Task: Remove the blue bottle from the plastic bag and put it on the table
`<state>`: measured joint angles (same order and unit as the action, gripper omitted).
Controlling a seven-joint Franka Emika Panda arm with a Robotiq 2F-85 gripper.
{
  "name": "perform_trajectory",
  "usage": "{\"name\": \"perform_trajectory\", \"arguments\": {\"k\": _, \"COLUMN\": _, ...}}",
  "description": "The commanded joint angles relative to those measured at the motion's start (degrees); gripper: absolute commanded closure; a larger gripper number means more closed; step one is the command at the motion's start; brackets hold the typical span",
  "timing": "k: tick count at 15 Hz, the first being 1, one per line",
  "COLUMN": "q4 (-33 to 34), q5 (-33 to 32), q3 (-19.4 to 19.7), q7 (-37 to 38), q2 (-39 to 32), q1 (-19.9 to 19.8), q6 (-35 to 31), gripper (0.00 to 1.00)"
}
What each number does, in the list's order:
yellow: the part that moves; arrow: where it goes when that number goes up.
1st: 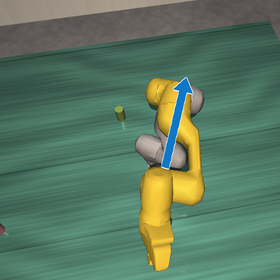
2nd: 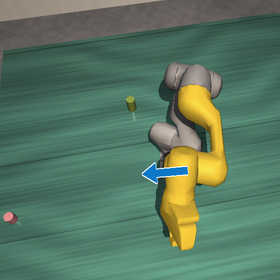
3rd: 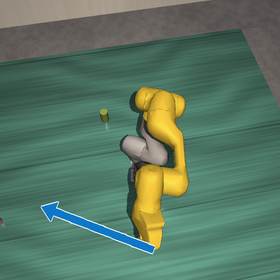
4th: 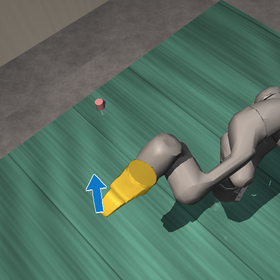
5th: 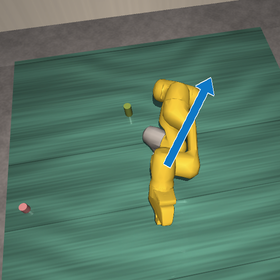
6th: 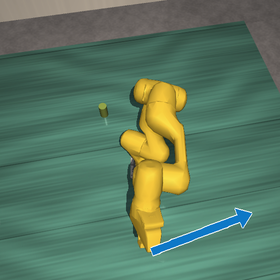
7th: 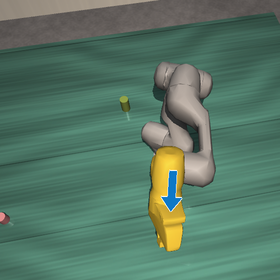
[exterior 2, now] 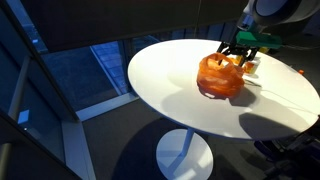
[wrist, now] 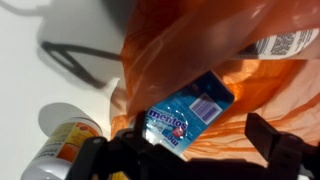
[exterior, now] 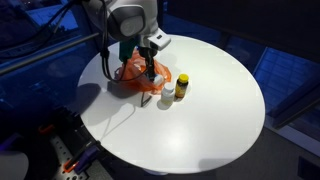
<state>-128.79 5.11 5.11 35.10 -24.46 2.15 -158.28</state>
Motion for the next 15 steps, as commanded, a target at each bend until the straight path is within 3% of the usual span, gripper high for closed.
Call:
{"name": "perform_trajectory", "arguments": {"k": 1, "q4": 0.4, "q5": 1.0, "q3": 2.0, "q7": 0.7, "q2": -0.1, "q1": 1.6, "q6": 0.5, "gripper": 0.00}}
{"name": "perform_trajectory", "arguments": {"k": 15, "q4": 0.9, "q5": -1.2, "q3": 7.1, "q7": 10.5, "q2": -0.8, "q1": 7.2, "q6": 2.8, "gripper": 0.00}}
